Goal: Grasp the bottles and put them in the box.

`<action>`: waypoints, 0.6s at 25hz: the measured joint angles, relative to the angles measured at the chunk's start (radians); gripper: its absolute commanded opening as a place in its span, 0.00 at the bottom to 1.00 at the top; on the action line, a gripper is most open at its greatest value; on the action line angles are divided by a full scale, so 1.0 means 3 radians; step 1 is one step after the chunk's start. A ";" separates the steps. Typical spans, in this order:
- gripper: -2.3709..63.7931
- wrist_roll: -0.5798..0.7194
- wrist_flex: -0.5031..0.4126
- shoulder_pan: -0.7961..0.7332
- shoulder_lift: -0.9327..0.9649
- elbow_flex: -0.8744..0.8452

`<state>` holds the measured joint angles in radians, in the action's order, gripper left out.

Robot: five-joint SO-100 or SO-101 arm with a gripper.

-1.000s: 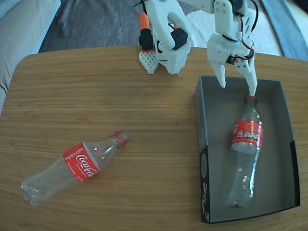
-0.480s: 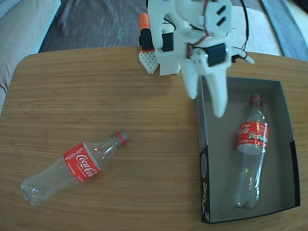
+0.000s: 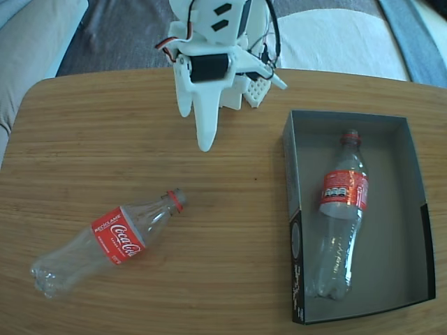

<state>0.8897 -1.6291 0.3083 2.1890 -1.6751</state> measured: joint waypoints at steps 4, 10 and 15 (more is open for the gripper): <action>0.72 0.0220 -0.0046 0.0015 0.0005 -0.0159; 0.80 0.0220 -0.0046 0.0005 0.0005 -0.0639; 0.79 0.0271 0.0245 0.0015 0.0005 -0.0966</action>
<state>0.9710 -1.5555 0.3129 2.1905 -1.9650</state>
